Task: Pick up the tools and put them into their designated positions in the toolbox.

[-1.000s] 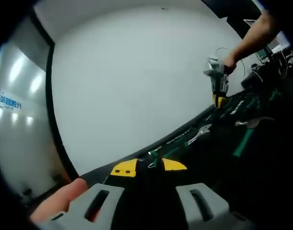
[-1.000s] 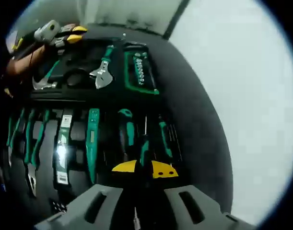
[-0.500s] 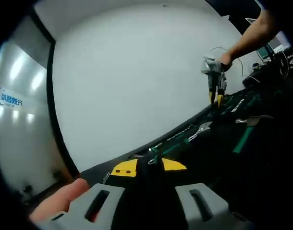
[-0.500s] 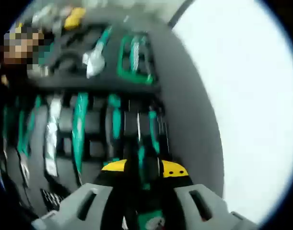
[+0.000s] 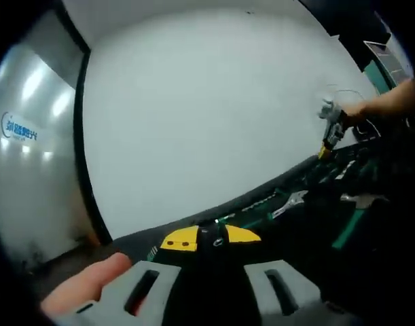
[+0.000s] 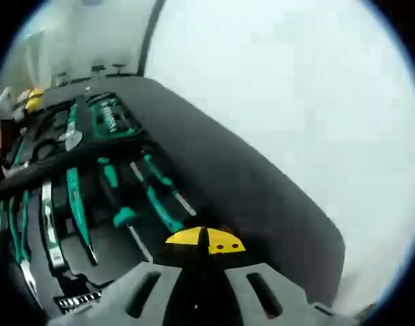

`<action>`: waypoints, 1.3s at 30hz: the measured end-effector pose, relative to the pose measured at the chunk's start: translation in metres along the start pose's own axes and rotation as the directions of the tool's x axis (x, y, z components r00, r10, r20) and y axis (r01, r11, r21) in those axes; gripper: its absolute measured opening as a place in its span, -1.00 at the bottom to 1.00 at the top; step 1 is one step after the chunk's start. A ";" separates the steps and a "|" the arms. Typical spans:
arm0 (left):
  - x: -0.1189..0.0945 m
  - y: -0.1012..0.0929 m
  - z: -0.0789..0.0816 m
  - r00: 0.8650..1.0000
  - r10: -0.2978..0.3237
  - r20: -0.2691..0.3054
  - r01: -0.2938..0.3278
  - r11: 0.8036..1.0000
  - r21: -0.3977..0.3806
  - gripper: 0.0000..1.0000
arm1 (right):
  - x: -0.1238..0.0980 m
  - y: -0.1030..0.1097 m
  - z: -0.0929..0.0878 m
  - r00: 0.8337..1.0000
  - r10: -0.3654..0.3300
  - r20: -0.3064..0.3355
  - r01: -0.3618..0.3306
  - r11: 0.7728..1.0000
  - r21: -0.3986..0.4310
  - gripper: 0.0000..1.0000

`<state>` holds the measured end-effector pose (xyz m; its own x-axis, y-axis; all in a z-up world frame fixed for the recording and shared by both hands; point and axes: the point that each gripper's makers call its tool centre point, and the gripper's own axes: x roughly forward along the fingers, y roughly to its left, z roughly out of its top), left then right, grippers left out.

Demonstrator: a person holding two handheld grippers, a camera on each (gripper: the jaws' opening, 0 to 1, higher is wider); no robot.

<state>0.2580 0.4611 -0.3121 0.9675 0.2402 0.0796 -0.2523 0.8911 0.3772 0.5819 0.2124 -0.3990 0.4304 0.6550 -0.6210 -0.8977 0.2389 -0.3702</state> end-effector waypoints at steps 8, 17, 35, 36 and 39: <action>0.110 -0.122 0.101 0.951 -0.308 0.022 0.307 0.950 0.064 -0.88 | -0.014 -0.019 0.016 0.987 -0.038 0.157 -0.012 0.951 0.308 -0.91; 0.232 -0.263 0.022 0.798 -0.551 -0.245 0.564 0.825 -0.018 -1.00 | 0.001 -0.006 0.034 0.956 -0.078 0.282 -0.083 0.854 0.514 -1.00; 0.225 -0.295 0.008 0.752 -0.586 -0.301 0.656 0.709 0.259 -1.00 | 0.023 0.001 0.026 0.945 -0.224 0.239 0.203 0.973 0.109 -1.00; 0.224 -0.295 0.008 0.754 -0.584 -0.301 0.654 0.712 0.255 -1.00 | 0.024 0.000 0.026 0.946 -0.225 0.234 0.198 0.971 0.133 -1.00; 0.231 -0.295 0.007 0.755 -0.579 -0.308 0.653 0.704 0.278 -1.00 | 0.023 -0.003 0.023 0.953 -0.177 0.244 0.092 0.941 0.326 -1.00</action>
<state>0.5560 0.2512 -0.3980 0.8704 -0.2154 -0.4426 0.4597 0.6773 0.5744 0.5919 0.2430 -0.3962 0.5466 0.7570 -0.3580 -0.8359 0.5185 -0.1800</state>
